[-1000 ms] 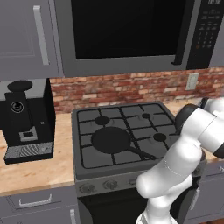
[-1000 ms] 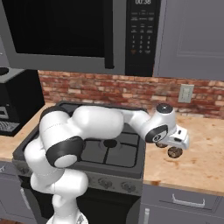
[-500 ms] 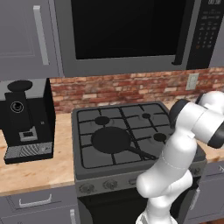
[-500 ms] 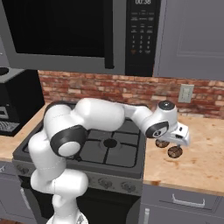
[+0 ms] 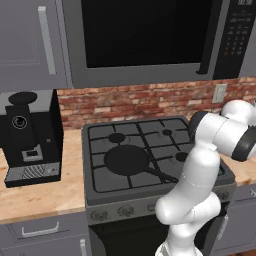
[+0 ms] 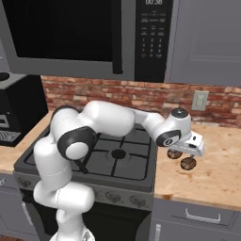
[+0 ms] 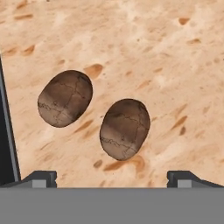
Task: Put the potato and potato in the pan. Then turn on the front left burner and set the heat to medium.
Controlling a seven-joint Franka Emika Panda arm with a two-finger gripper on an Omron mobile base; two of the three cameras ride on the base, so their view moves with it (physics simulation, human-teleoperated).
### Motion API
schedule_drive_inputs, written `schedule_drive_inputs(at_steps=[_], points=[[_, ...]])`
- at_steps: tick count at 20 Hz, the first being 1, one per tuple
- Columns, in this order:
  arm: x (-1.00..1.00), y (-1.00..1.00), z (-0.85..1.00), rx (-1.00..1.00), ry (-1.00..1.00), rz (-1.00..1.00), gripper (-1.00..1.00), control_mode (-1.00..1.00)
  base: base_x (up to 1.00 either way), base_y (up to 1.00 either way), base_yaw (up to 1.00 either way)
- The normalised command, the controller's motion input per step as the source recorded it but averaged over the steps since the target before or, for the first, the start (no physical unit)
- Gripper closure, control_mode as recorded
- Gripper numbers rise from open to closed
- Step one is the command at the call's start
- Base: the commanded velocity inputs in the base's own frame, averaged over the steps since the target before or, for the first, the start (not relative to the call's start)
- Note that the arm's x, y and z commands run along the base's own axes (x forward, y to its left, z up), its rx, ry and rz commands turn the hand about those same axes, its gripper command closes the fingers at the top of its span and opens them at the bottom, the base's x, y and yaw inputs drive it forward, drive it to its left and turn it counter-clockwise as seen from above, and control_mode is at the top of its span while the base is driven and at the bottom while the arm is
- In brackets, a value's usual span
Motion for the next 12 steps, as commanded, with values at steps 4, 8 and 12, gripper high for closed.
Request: schedule_drive_inputs(at_steps=[4, 8, 12], points=[[0.02, -0.01, -0.16, 0.00, 0.02, 0.00, -1.00, -1.00, 0.00, 0.00, 0.00], [0.02, -0.01, -0.16, 0.00, 0.00, 0.00, -1.00, -1.00, 0.00, 0.00, 0.00], [0.08, -0.01, -0.16, 0.00, 0.00, 0.00, -1.00, -1.00, 0.00, 0.00, 0.00]])
